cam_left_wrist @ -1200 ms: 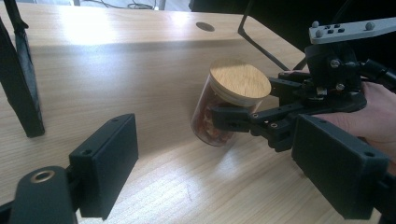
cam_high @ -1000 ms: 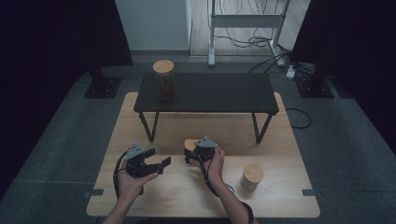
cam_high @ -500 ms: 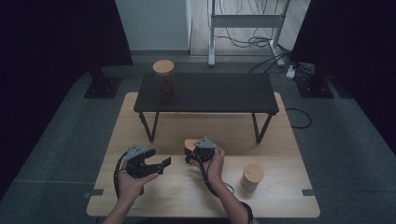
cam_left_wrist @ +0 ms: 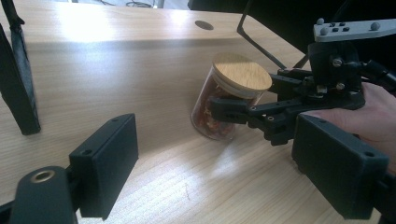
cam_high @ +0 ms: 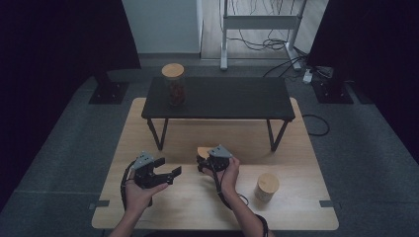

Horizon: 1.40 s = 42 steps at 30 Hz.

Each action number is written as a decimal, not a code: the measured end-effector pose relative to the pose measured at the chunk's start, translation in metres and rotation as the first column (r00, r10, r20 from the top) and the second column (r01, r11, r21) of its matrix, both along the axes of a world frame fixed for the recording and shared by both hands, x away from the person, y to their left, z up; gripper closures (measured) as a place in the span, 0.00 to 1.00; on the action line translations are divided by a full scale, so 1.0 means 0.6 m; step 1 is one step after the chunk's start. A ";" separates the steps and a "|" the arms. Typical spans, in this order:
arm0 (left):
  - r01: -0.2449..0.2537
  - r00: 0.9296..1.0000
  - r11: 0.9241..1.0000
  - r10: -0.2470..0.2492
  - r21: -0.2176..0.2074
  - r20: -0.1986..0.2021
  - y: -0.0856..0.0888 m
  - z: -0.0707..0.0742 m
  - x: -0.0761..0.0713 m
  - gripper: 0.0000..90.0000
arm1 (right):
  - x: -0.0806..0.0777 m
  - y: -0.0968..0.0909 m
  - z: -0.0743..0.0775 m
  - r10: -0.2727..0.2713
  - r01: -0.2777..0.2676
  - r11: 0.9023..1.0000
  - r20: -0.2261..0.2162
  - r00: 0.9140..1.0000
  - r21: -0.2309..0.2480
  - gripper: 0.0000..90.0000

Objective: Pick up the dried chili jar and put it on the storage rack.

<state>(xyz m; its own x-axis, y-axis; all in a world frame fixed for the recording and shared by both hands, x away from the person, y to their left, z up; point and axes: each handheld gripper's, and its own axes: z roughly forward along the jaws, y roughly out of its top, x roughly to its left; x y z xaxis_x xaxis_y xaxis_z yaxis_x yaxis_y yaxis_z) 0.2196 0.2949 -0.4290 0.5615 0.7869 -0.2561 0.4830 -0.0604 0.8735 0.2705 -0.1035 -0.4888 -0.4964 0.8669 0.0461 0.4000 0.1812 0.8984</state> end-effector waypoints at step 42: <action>-0.009 1.000 1.000 0.009 -0.019 0.009 0.005 0.005 -0.004 0.16 | -0.060 -0.046 0.018 0.000 -0.003 0.998 0.061 0.998 0.061 0.28</action>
<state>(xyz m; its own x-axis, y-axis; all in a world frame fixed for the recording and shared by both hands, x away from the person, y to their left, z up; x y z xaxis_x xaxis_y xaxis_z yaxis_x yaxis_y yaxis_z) 0.2170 0.2979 -0.4262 0.5570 0.7869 -0.2657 0.4757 -0.0400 0.8787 0.2348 -0.1313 -0.4781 -0.5011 0.8627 0.0683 0.3442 0.1263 0.9304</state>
